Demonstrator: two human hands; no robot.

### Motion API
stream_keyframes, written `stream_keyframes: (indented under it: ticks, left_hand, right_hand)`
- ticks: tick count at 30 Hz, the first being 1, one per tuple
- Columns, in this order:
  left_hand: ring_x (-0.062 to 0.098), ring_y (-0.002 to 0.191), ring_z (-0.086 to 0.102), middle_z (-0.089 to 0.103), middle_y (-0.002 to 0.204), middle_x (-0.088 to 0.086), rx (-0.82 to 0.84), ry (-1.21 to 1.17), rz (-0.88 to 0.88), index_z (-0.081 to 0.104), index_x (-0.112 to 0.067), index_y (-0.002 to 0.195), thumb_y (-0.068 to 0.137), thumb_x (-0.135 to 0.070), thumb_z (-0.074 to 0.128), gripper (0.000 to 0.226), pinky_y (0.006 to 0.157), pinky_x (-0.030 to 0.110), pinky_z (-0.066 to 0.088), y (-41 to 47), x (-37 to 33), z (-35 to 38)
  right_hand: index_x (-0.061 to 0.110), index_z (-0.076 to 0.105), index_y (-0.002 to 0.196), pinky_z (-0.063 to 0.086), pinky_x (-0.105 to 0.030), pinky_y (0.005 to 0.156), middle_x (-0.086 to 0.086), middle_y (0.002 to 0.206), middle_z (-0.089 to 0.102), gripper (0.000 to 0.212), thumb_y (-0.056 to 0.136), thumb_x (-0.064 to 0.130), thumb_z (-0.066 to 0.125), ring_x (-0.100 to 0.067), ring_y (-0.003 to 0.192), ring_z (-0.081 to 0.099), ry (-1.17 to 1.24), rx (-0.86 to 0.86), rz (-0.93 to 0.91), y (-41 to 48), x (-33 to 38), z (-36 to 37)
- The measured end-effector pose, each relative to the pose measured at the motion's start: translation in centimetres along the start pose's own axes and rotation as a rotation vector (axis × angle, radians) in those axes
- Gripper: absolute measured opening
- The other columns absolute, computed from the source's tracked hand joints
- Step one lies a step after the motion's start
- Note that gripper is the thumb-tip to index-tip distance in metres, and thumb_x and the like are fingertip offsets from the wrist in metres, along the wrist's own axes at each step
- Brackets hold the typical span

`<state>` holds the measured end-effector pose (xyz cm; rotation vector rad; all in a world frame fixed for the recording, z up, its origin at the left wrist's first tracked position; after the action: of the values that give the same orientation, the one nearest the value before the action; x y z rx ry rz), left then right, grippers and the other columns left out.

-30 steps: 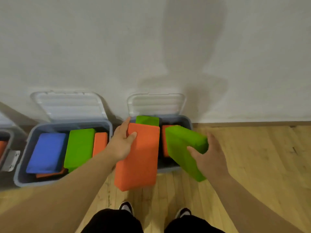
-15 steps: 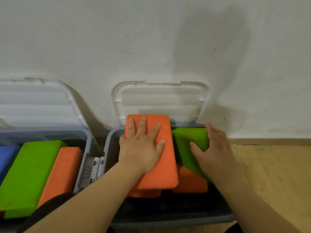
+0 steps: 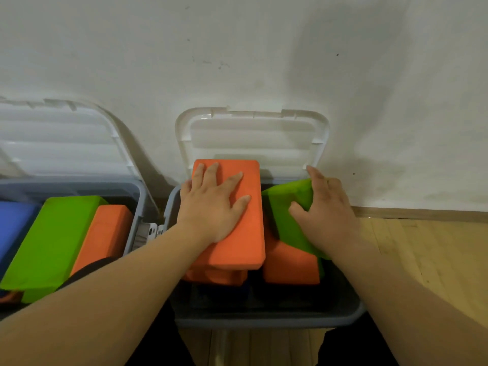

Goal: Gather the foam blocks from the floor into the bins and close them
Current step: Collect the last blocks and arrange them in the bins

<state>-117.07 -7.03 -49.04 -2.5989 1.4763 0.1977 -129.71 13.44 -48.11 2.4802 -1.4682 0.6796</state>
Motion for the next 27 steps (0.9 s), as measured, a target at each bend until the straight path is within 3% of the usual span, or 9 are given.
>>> stream_keyframes:
  ticks: [3, 6, 10, 13, 17, 20, 23, 25, 27]
  left_hand:
    - [0.032, 0.131, 0.035, 0.041, 0.142, 0.005, -0.111, 0.03, 0.007, 0.044, -0.04, 0.149, 0.097, -0.066, 0.035, 0.058, 0.107, 0.05, 0.03, -1.4, -0.5, -0.8]
    - [0.03, 0.12, 0.044, 0.049, 0.129, 0.003, -0.108, 0.02, 0.02, 0.042, -0.033, 0.152, 0.092, -0.065, 0.029, 0.069, 0.098, 0.046, 0.036, -2.2, -0.4, -1.1]
    - [0.033, 0.131, 0.045, 0.051, 0.141, 0.005, -0.077, -0.113, 0.025, 0.02, -0.032, 0.162, 0.09, -0.072, 0.027, 0.083, 0.11, 0.048, 0.036, -2.6, 0.4, -1.0]
    - [0.033, 0.143, 0.04, 0.046, 0.155, 0.004, -0.033, -0.338, -0.013, 0.008, -0.036, 0.163, 0.091, -0.079, 0.031, 0.087, 0.117, 0.05, 0.031, -2.8, 0.3, -1.8]
    - [0.018, 0.151, 0.032, 0.033, 0.166, -0.001, -0.001, -0.68, -0.047, 0.005, -0.04, 0.164, 0.099, -0.061, 0.049, 0.081, 0.115, 0.03, 0.025, -3.6, -0.9, -4.1]
    - [0.006, 0.152, 0.026, 0.025, 0.169, -0.006, -0.017, -0.856, -0.007, 0.002, -0.045, 0.162, 0.099, -0.061, 0.051, 0.081, 0.117, 0.025, 0.022, -3.9, -1.5, -5.4]
    - [0.0, 0.152, 0.02, 0.021, 0.165, -0.019, -0.059, -0.961, 0.047, 0.003, -0.049, 0.161, 0.098, -0.063, 0.05, 0.08, 0.121, 0.027, 0.019, -4.2, -2.1, -6.9]
    - [-0.003, 0.149, 0.024, 0.024, 0.163, -0.023, -0.103, -1.028, 0.076, 0.007, -0.05, 0.161, 0.095, -0.067, 0.054, 0.082, 0.122, 0.028, 0.024, -4.2, -2.4, -8.1]
    - [-0.002, 0.145, 0.035, 0.03, 0.163, -0.019, -0.141, -1.025, 0.057, 0.014, -0.046, 0.161, 0.083, -0.071, 0.058, 0.094, 0.118, 0.028, 0.032, -4.0, -2.0, -8.9]
  right_hand:
    - [0.04, 0.018, 0.157, 0.039, -0.048, 0.109, -0.008, 0.141, 0.043, 0.083, 0.087, 0.056, 0.061, -0.033, 0.132, 0.042, -0.098, 0.052, -0.002, -0.6, 0.6, -1.3]
    - [0.041, 0.024, 0.156, 0.042, -0.05, 0.107, -0.006, 0.139, 0.049, 0.086, 0.084, 0.061, 0.066, -0.033, 0.13, 0.044, -0.129, -0.054, -0.005, -2.0, 1.0, -3.9]
    - [0.036, 0.029, 0.156, 0.041, -0.046, 0.107, -0.004, 0.141, 0.05, 0.092, 0.08, 0.055, 0.077, -0.031, 0.128, 0.046, -0.034, -0.373, -0.146, -4.7, 1.2, -6.2]
    - [0.028, 0.037, 0.156, 0.035, -0.035, 0.11, -0.005, 0.143, 0.05, 0.091, 0.079, 0.045, 0.083, -0.029, 0.13, 0.046, 0.082, -0.497, -0.257, -6.1, 1.4, -6.7]
    - [0.017, 0.045, 0.153, 0.031, -0.026, 0.11, -0.01, 0.139, 0.052, 0.084, 0.081, 0.039, 0.083, -0.029, 0.13, 0.048, 0.219, -0.642, -0.355, -7.0, 2.5, -7.6]
    - [0.019, 0.044, 0.152, 0.039, -0.025, 0.109, -0.001, 0.137, 0.048, 0.082, 0.081, 0.037, 0.08, -0.021, 0.129, 0.048, 0.376, -0.731, -0.371, -7.0, 3.7, -8.3]
    - [0.047, 0.041, 0.15, 0.052, -0.034, 0.1, 0.011, 0.137, 0.045, 0.082, 0.076, 0.047, 0.076, -0.001, 0.121, 0.054, 0.776, -0.566, -0.14, -6.0, 4.6, -7.3]
    - [0.069, 0.038, 0.139, 0.054, -0.045, 0.101, 0.011, 0.141, 0.051, 0.078, 0.072, 0.054, 0.076, -0.005, 0.121, 0.059, 0.968, -0.358, -0.063, -5.4, 5.5, -5.4]
    - [0.073, 0.038, 0.132, 0.054, -0.051, 0.102, 0.016, 0.14, 0.058, 0.075, 0.073, 0.05, 0.079, -0.011, 0.123, 0.063, 1.063, -0.174, -0.087, -4.9, 6.1, -3.5]
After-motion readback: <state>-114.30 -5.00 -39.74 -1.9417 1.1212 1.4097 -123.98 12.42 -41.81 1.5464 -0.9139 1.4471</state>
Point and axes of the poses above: each hand's wrist, its own y-axis towards the middle knuckle, its own z-axis out of the palm, x = y × z, the point moved 2 cm from there along y, towards the middle knuckle
